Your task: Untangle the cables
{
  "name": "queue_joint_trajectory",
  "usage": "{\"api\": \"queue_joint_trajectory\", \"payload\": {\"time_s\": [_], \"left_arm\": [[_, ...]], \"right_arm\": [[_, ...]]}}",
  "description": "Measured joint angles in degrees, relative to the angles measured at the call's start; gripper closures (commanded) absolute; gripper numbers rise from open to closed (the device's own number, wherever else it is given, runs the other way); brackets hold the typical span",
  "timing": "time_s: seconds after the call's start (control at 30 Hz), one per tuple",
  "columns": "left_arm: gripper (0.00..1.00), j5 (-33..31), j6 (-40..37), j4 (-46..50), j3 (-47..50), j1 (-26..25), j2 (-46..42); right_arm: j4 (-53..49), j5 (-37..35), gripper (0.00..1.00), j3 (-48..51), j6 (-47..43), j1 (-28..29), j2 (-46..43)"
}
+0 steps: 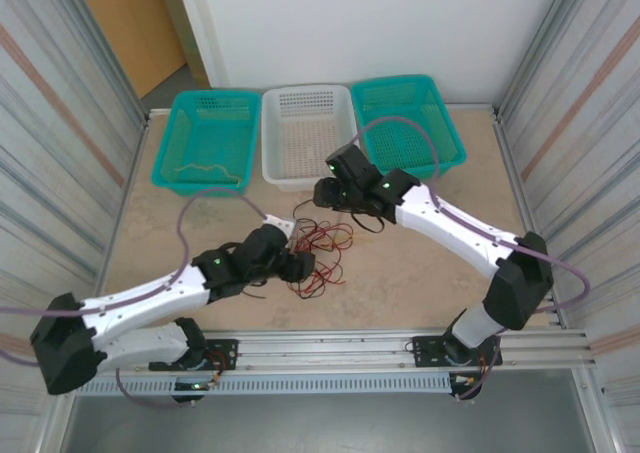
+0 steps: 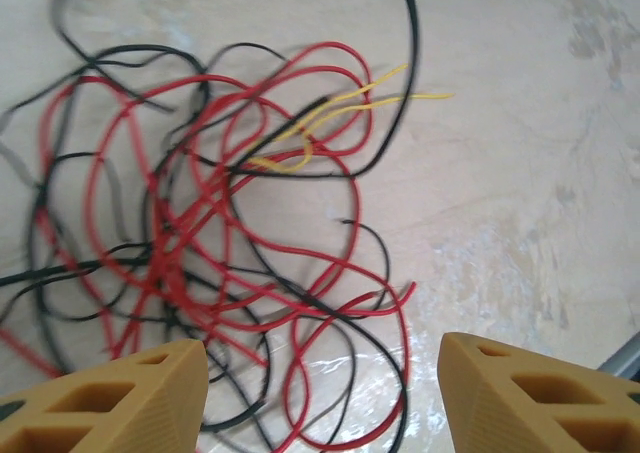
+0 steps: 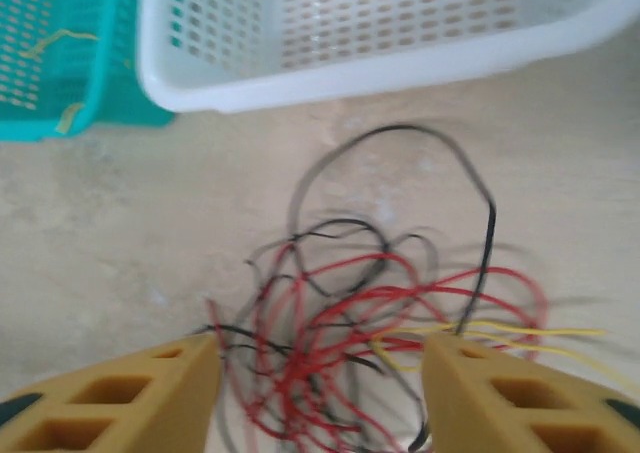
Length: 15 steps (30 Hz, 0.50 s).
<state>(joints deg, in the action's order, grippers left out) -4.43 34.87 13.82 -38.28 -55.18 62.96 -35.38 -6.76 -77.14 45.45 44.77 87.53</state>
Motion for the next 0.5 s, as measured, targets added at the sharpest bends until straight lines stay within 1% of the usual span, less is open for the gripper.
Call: {"api": "queue_joint_trajectory", "payload": {"time_s": [0.07,0.1,0.17,0.23,0.27,0.3,0.37,0.47,0.5], "left_arm": [[0.40,1.5,-0.5,-2.1,-2.2,-0.5,4.4],[0.41,2.1,-0.7,-2.9,-3.5,-0.5,6.5],[0.44,3.0,-1.3,-4.2,-6.6,-0.8,10.8],[0.45,3.5,-1.7,-5.8,-9.0,-0.8,14.0],[0.47,3.8,-1.9,-6.6,-10.0,-0.8,15.4],[0.48,4.0,-2.1,-6.9,-10.7,-0.8,16.4],[0.48,4.0,-2.1,-7.3,-12.0,-0.8,18.0],[0.48,3.2,-2.1,-6.8,-12.2,-0.8,17.7],[0.47,2.8,-2.1,-6.4,-12.1,-0.8,17.1]], "right_arm": [[-2.7,-1.1,0.41,4.0,-0.4,-2.4,-3.9],[-4.0,-1.5,0.44,5.6,-0.6,-3.5,-5.7],[-6.4,-2.1,0.55,9.2,-0.7,-6.5,-9.9],[-7.7,-2.1,0.60,12.5,-0.4,-9.2,-13.1],[-8.0,-1.8,0.61,14.1,-0.2,-10.3,-14.3],[-8.2,-1.2,0.60,15.8,0.0,-11.3,-15.0],[-7.5,0.9,0.50,19.1,0.4,-12.7,-15.5],[-5.3,5.4,0.42,21.9,0.9,-12.6,-13.4],[-4.4,6.5,0.41,22.1,1.0,-12.0,-11.9]]}}
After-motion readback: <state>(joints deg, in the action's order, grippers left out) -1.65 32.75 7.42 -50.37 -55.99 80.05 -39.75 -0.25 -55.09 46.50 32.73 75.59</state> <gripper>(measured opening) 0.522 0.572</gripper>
